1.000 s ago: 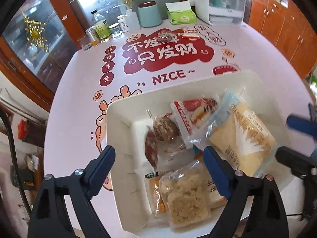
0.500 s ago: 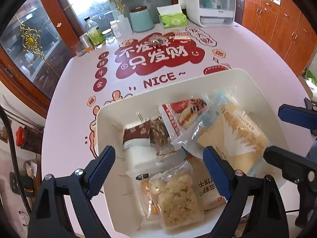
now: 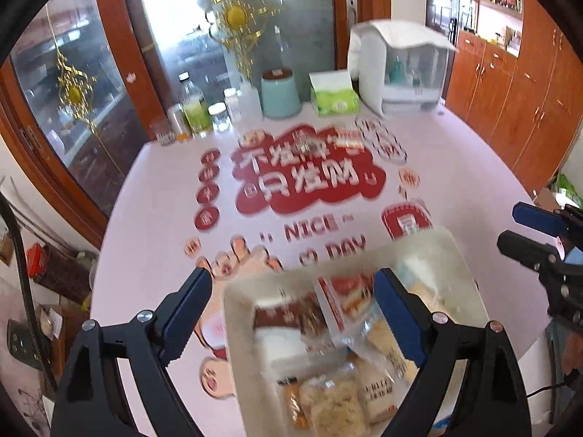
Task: Organize snacks
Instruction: 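Move both grippers back to the last snacks on the table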
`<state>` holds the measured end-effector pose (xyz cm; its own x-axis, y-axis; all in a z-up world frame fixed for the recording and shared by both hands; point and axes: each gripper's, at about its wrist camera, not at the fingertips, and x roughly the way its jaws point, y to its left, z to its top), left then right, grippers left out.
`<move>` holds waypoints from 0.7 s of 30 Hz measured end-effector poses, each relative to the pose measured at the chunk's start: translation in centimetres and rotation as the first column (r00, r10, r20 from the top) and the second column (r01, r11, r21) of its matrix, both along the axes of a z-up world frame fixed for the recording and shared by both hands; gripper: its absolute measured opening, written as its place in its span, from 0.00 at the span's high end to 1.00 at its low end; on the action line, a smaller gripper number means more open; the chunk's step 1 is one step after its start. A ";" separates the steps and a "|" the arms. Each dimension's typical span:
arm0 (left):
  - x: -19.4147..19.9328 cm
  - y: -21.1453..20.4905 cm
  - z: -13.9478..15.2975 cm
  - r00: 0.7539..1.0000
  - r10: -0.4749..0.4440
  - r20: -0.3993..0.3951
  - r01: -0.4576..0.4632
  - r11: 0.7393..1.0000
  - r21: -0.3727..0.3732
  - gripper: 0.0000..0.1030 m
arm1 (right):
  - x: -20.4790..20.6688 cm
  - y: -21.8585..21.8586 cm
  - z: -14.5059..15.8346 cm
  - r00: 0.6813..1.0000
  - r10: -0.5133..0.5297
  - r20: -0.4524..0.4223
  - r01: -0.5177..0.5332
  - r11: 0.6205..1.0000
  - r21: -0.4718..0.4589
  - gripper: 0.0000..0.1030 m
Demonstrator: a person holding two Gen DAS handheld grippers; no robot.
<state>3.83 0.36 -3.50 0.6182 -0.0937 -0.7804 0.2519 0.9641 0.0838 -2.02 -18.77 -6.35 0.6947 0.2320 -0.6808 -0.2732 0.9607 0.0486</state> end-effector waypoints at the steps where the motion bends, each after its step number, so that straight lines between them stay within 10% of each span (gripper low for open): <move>1: 0.4 0.1 0.6 1.000 -0.003 0.018 0.003 1.000 0.004 0.13 | 0.5 -0.6 0.4 1.000 -0.019 0.003 0.019 1.000 0.006 0.54; 21: 11.2 -1.6 13.8 0.945 -0.150 0.291 0.144 0.989 0.041 0.07 | 11.6 -6.3 12.4 0.962 -0.204 0.182 0.227 0.967 -0.117 0.38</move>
